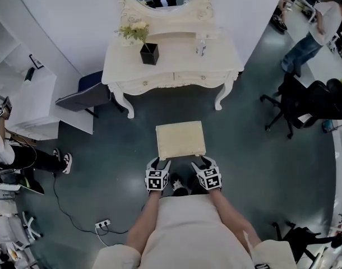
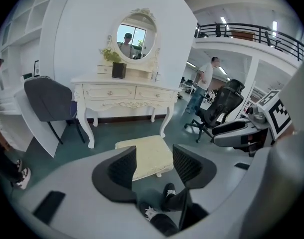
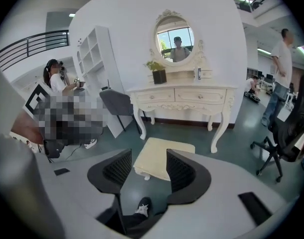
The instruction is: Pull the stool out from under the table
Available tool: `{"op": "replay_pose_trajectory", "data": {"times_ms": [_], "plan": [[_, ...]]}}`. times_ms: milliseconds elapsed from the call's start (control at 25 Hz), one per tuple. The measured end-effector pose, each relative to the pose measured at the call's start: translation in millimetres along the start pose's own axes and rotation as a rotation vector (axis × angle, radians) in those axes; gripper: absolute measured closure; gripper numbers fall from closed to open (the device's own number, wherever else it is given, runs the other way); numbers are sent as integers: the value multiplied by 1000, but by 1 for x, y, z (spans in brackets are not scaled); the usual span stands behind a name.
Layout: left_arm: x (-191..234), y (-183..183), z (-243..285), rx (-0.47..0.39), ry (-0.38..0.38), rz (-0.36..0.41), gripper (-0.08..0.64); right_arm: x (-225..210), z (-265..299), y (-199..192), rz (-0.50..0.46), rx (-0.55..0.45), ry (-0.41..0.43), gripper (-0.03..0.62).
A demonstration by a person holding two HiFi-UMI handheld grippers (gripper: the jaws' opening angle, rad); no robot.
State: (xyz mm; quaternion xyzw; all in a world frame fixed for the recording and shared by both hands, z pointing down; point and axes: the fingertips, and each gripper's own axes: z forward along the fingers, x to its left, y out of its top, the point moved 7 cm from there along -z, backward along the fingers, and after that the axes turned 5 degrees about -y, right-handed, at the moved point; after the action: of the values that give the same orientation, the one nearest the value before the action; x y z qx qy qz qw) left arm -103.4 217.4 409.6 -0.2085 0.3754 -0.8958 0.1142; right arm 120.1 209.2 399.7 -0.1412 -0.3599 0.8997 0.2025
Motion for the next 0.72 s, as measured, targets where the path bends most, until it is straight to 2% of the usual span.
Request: {"op": "replay_pose_trajectory", "data": {"times_ms": [40, 160, 400, 720], "plan": [[1, 0, 0, -5, 0, 5, 321, -1, -1, 1, 3, -11, -11, 347], [6, 3, 2, -21, 0, 8, 330, -12, -1, 7, 46, -38, -51, 423], [17, 5, 0, -37, 13, 9, 407, -18, 6, 6, 107, -42, -63, 456], [19, 4, 0, -57, 11, 21, 496, -18, 8, 6, 121, -51, -62, 508]]}}
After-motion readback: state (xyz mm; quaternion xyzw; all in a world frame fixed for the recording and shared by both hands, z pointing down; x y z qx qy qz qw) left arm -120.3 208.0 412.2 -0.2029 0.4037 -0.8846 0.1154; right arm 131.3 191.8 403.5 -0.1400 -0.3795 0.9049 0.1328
